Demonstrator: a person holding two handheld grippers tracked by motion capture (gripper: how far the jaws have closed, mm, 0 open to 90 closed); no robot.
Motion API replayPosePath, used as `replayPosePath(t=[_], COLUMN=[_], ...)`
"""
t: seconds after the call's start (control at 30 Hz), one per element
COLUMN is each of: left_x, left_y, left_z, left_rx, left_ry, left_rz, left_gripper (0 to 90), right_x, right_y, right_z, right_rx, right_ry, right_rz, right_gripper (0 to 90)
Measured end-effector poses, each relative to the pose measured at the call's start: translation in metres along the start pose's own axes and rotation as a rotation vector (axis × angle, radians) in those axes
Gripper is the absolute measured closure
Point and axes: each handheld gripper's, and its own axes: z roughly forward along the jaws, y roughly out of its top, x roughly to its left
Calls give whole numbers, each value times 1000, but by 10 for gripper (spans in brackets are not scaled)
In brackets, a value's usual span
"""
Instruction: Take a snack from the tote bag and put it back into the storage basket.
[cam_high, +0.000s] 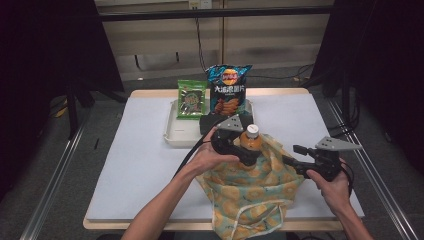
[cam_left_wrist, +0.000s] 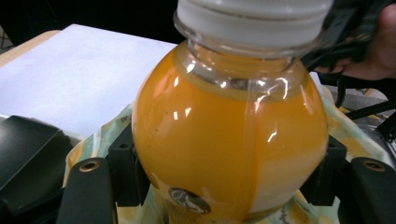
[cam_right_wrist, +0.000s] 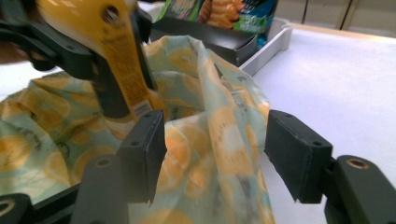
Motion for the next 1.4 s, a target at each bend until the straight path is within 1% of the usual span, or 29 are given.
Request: replayPosePath(t=[0.07,0.1,0.13,0.17,0.2,0.23,0.3,0.4,0.47,0.5,0.53,0.57,0.6,0.63,0.67,0.7,0.73,0.77,0.8,0.83,0.87,0.93,0.97,1.0,1.17,1.2,1.27,1.33,1.4], left_x=[-1,-1,-2,-3,-3,-4,-5,-5,-5,-4,-3,-2,-1,-1,-2,-1,0,1,3,4,5,5,5,6,10,12,13,15,16], left_y=[1,1,1,1,1,2,2,2,3,4,5,6,8,8,8,8,8,7,6,6,7,8,9,10,15,14,13,11,9], left_z=[-6,-9,-11,-13,-15,-17,-20,-26,-32,-34,-36,-39,-44,-44,-47,-49,-52,-55,-57,-59,-62,-65,-68,-70,-82,-83,-86,-89,-92], left_rx=[-12,-21,-28,-21,-23,-27,-24,-32,-48,-50,-58,-62,-75,-75,-76,-81,-92,-97,-110,-112,-111,-125,-127,-128,-138,-140,-140,-143,-131], left_ry=[3,4,13,24,17,17,19,12,15,20,16,23,43,43,53,60,56,66,66,72,81,85,87,86,115,119,136,138,144], left_rz=[-4,-5,-4,-1,3,-4,-1,-5,-16,-22,-20,-24,-20,-20,-9,-8,-16,-23,-29,-32,-34,-37,-37,-33,-30,-31,-40,-41,-41], left_gripper=[320,321,321,320,320,321,320,320,320,320,320,320,320,320,320,320,320,320,320,320,320,320,320,320,320,320,320,320,320], right_x=[0,-1,-1,-3,-5,-6,-8,-8,-8,-8,-7,-6,-2,-2,0,3,6,10,12,16,16,18,21,22,23,22,22,21,21], right_y=[8,15,15,18,20,22,23,23,22,21,20,19,17,17,16,15,15,14,13,10,10,5,0,-2,-10,-17,-22,-23,-24], right_z=[7,15,15,19,24,29,39,51,56,57,57,58,56,56,55,52,49,45,41,36,36,35,34,33,25,24,24,23,20], right_rx=[4,10,10,7,9,13,22,49,65,74,81,83,88,88,87,87,89,88,85,98,98,117,137,142,163,183,198,198,198], right_ry=[25,24,24,26,27,28,34,28,34,34,37,41,53,53,75,99,108,112,123,133,133,143,151,152,165,160,158,159,151], right_rz=[-4,0,0,0,3,0,15,11,0,3,-2,-7,-22,-22,-27,-34,-50,-60,-66,-85,-85,-92,-104,-110,-112,-111,-107,-107,-102], right_gripper=[405,400,400,393,386,380,346,343,390,449,541,628,781,781,825,857,876,884,890,896,896,899,900,900,900,900,900,900,900])
